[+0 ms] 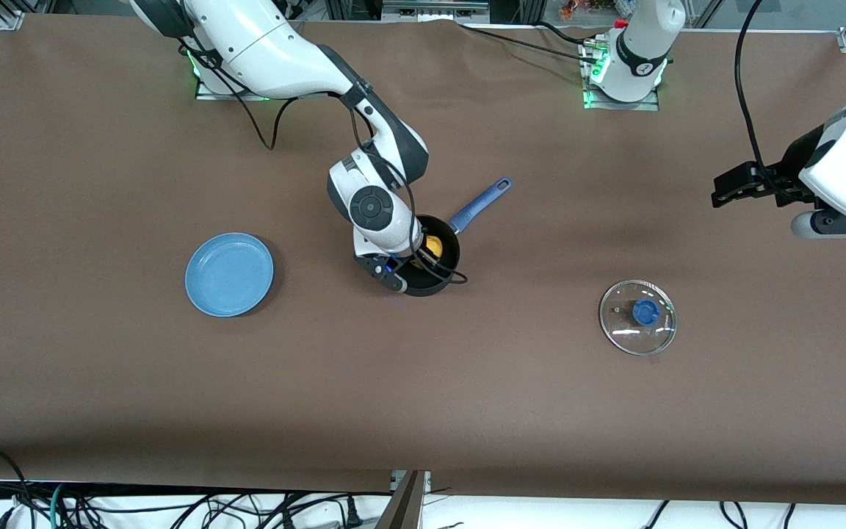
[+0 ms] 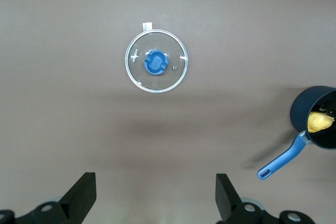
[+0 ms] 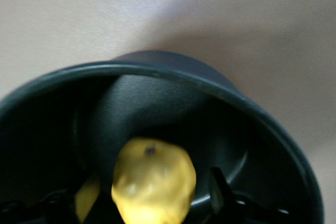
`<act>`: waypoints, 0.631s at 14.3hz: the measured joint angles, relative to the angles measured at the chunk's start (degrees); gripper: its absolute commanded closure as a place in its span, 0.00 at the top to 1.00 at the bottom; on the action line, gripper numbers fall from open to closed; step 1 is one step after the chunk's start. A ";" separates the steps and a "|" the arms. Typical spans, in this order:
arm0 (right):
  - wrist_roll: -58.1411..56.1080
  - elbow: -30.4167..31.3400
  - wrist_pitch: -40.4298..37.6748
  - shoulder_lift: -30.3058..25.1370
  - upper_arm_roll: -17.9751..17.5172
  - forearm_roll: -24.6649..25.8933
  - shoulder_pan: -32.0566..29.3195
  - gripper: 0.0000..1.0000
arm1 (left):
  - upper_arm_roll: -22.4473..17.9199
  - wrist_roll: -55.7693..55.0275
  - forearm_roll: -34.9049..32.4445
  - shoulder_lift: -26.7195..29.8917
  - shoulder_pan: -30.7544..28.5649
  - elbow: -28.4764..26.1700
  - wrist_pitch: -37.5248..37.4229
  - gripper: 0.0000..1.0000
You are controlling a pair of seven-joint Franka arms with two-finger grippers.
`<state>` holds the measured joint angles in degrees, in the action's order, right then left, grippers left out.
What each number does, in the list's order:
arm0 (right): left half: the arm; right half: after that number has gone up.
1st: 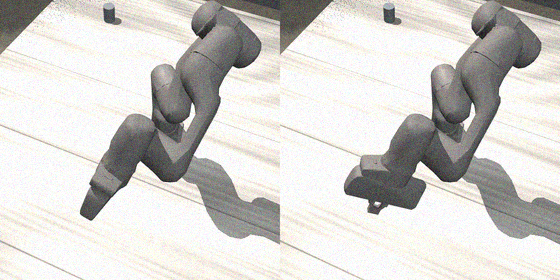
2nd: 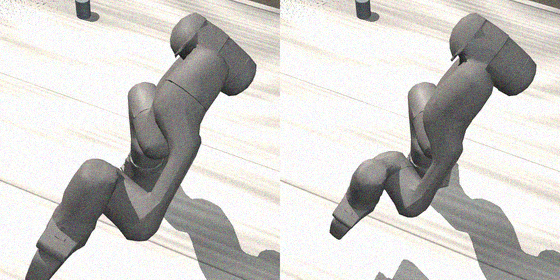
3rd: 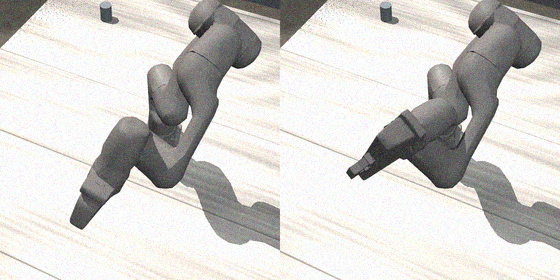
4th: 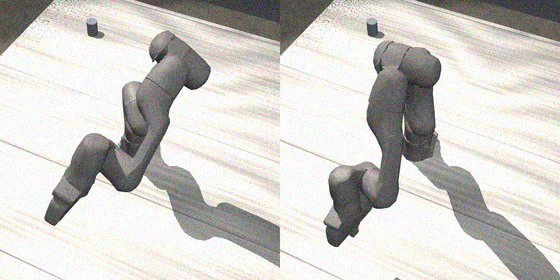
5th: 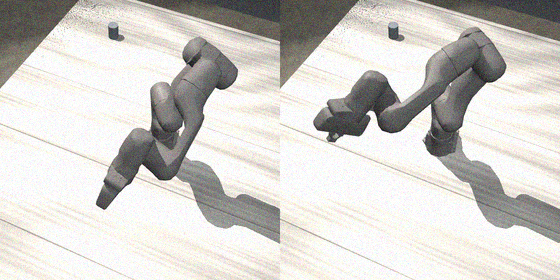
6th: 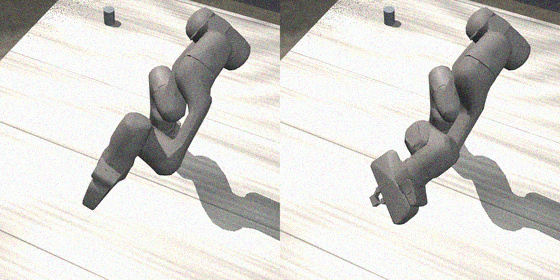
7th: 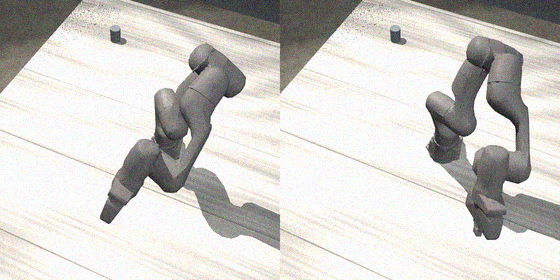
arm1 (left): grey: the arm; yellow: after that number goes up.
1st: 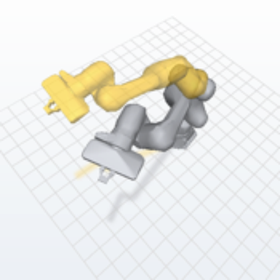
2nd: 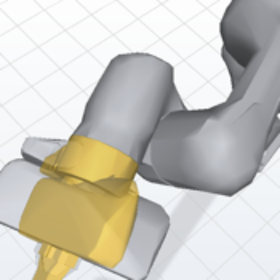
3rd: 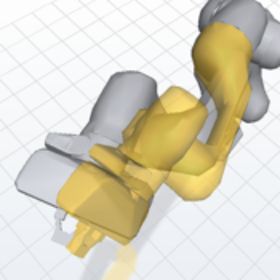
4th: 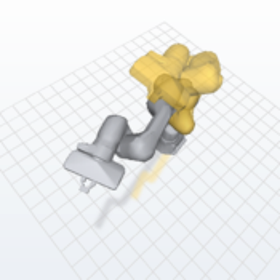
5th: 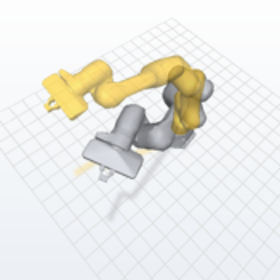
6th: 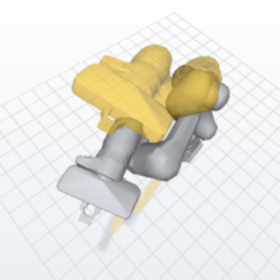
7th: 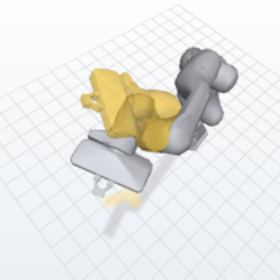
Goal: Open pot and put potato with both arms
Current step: 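Release the potato into the saucepan and withdraw the right gripper toward the plate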
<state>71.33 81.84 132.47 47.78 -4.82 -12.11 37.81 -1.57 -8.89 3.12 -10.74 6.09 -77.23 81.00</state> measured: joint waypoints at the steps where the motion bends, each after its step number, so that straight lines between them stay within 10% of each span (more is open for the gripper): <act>1: 0.00 -0.57 -0.06 -0.26 0.07 0.11 0.00 1.00 | 0.00 -0.23 0.00 0.00 0.00 0.00 0.00 1.00; 9: -6.65 -3.26 -19.38 -16.49 10.14 0.94 -0.51 1.00 | 0.01 -0.71 0.00 0.00 0.00 -0.02 0.00 1.00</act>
<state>64.69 78.59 113.09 31.29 5.32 -11.17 37.30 -1.56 -9.60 3.12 -10.75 6.09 -77.25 81.00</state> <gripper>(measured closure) 0.000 0.000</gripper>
